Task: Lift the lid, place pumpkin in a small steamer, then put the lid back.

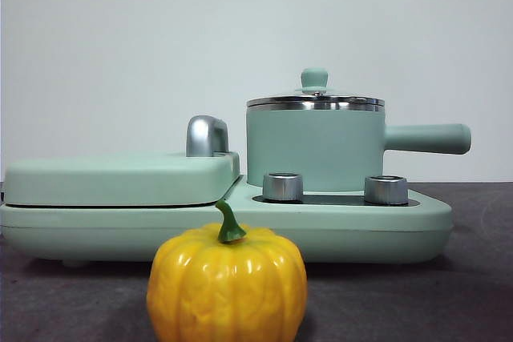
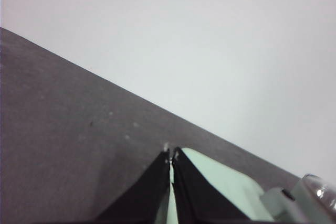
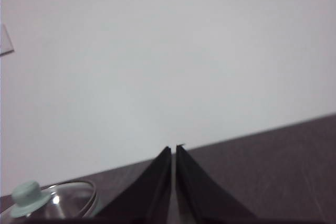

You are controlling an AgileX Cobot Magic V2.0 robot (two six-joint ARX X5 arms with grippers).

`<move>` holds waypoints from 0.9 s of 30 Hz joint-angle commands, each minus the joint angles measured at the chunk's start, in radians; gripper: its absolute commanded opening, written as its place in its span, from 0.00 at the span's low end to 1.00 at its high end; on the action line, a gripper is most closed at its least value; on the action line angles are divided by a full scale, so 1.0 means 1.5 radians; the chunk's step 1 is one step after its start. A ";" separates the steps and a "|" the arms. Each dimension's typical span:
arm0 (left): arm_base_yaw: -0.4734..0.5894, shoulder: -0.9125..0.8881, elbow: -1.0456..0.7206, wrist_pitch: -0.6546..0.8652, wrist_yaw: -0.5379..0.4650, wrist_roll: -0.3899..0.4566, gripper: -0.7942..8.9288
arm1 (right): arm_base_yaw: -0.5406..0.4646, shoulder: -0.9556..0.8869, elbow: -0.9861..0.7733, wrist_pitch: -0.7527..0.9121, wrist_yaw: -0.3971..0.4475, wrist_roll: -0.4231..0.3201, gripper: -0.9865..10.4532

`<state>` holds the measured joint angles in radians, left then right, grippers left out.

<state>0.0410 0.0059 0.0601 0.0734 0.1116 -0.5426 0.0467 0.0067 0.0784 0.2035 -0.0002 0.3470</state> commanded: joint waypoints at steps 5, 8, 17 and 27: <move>0.001 0.033 0.126 -0.041 0.004 0.031 0.09 | 0.002 0.060 0.115 -0.153 -0.016 0.015 0.09; 0.001 0.062 0.185 -0.075 0.004 0.051 0.09 | 0.002 0.101 0.159 -0.163 -0.047 0.000 0.09; 0.001 0.188 0.349 -0.129 0.003 0.107 0.09 | 0.002 0.227 0.288 -0.167 -0.105 -0.049 0.09; 0.001 0.364 0.466 -0.129 0.004 0.197 0.09 | 0.002 0.365 0.439 -0.172 -0.122 -0.116 0.10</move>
<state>0.0410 0.5343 0.7345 -0.1307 0.1116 -0.2981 0.0467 0.5392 0.7181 -0.0570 -0.1780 0.2058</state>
